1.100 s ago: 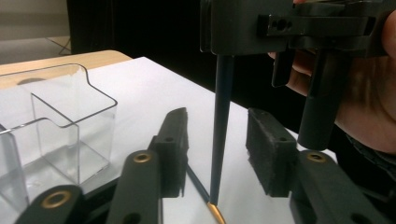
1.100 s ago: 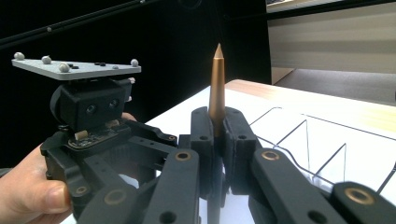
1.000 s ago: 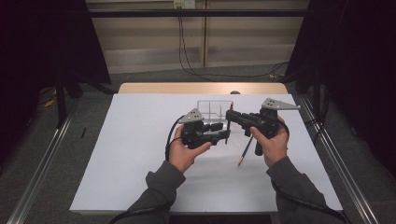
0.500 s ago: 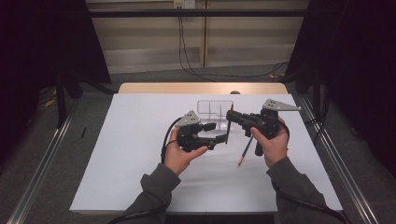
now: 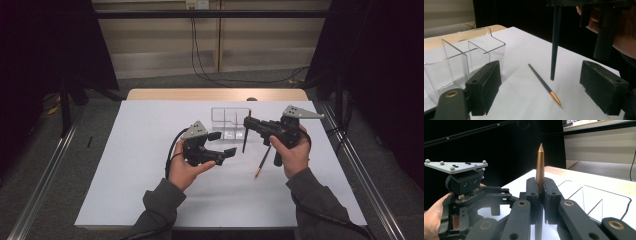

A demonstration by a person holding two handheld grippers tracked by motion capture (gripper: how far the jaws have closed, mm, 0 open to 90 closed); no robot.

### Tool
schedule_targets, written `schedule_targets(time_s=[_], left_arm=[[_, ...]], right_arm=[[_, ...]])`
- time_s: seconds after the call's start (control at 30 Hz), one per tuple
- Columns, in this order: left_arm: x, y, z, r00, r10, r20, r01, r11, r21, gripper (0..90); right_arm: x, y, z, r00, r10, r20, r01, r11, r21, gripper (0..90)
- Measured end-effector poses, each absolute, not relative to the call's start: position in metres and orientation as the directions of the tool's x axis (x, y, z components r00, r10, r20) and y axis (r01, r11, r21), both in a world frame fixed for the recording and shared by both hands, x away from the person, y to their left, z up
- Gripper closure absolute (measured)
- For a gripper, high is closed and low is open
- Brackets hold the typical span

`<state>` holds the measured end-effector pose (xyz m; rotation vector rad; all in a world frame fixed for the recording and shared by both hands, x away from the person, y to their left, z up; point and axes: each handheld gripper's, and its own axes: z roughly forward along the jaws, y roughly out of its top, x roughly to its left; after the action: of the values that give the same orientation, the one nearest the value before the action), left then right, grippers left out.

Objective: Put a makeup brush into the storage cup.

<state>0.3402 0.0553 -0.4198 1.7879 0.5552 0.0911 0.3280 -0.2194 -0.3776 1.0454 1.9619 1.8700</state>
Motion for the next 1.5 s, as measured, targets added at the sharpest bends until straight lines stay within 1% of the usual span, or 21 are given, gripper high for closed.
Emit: schedule_targets(time_s=[0.27,0.5,0.67,0.73,1.0,1.13,1.5], left_arm=[[0.336,0.064,-0.422,0.889,0.41,-0.203,0.298,-0.182,0.937,9.3],[0.337,0.073,-0.421,0.881,0.416,-0.226,0.313,-0.155,0.937,5.2],[0.339,0.079,-0.421,0.88,0.415,-0.23,0.321,-0.163,0.933,2.9],[0.338,0.082,-0.421,0.878,0.415,-0.237,0.325,-0.155,0.933,2.5],[0.334,0.097,-0.418,0.884,0.419,-0.206,0.289,-0.143,0.947,0.1],[0.331,0.104,-0.417,0.879,0.439,-0.184,0.276,-0.155,0.949,0.0],[0.325,0.13,-0.42,0.861,0.476,-0.176,0.275,-0.146,0.95,0.0]], right_arm=[[0.325,-0.222,-0.379,-0.713,0.635,0.296,0.326,-0.073,0.942,84.8],[0.326,-0.224,-0.38,-0.711,0.639,0.294,0.323,-0.074,0.943,84.8],[0.326,-0.224,-0.379,-0.713,0.638,0.292,0.321,-0.074,0.944,84.8],[0.326,-0.224,-0.378,-0.712,0.639,0.291,0.32,-0.074,0.945,84.8],[0.326,-0.226,-0.376,-0.712,0.642,0.285,0.311,-0.076,0.947,84.9],[0.326,-0.226,-0.376,-0.71,0.643,0.288,0.311,-0.081,0.947,84.9],[0.328,-0.227,-0.377,-0.707,0.648,0.284,0.308,-0.079,0.948,84.8]])
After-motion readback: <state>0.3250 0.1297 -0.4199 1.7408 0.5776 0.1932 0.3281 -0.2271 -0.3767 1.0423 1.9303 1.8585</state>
